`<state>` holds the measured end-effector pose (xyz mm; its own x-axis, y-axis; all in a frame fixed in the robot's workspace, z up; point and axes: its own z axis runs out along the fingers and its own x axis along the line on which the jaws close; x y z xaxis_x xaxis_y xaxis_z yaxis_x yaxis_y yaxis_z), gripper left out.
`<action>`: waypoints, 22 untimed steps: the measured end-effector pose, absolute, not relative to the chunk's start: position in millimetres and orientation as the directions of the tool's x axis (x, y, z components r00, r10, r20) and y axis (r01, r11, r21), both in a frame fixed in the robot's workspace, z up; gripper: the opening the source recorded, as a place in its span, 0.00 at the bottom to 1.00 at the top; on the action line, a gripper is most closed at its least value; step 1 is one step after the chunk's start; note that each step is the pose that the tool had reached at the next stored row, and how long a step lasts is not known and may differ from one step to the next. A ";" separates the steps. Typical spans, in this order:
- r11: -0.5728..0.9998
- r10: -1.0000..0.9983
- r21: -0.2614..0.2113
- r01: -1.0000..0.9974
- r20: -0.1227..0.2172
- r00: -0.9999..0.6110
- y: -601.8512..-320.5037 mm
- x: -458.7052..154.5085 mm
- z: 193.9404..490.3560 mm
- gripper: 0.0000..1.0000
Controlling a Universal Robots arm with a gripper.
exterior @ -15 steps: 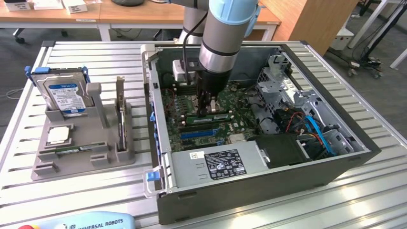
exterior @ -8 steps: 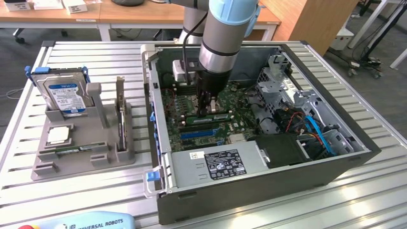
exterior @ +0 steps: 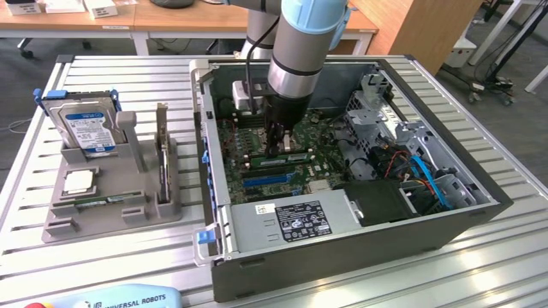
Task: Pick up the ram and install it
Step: 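Press down the ram until it locks into place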
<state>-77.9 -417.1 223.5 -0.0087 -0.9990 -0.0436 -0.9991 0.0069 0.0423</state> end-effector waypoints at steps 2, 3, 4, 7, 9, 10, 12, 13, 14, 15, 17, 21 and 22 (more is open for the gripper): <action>0.007 -0.999 0.042 -0.999 -0.044 -0.009 -417.1 -77.9 223.4 0.10; 0.007 -0.999 0.042 -0.999 -0.044 -0.009 -417.1 -77.9 223.3 0.10; 0.007 -0.999 0.042 -0.999 -0.044 -0.009 -417.1 -77.9 223.3 0.10; 0.007 -0.999 0.042 -0.999 -0.044 -0.009 -417.1 -77.9 222.9 0.10; 0.007 -0.999 0.042 -0.999 -0.044 -0.009 -417.1 -77.9 222.9 0.10; 0.007 -0.999 0.042 -0.999 -0.044 -0.009 -417.1 -77.9 223.0 0.10; 0.007 -0.999 0.042 -0.999 -0.044 -0.009 -417.1 -77.8 223.0 0.10; 0.007 -0.999 0.042 -0.999 -0.044 -0.009 -417.1 -77.9 222.9 0.10; 0.007 -0.999 0.042 -0.999 -0.044 -0.009 -417.1 -77.9 222.8 0.10; 0.007 -0.999 0.042 -0.999 -0.044 -0.009 -417.1 -77.9 222.8 0.10; 0.007 -0.999 0.042 -0.999 -0.044 -0.009 -417.1 -77.9 222.7 0.10; 0.007 -0.999 0.042 -0.999 -0.044 -0.009 -417.1 -77.9 222.6 0.10; 0.007 -0.999 0.042 -0.999 -0.044 -0.009 -417.1 -77.9 222.7 0.10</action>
<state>-77.9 -417.1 222.7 -0.0087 -0.9990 -0.0438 -0.9991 0.0069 0.0421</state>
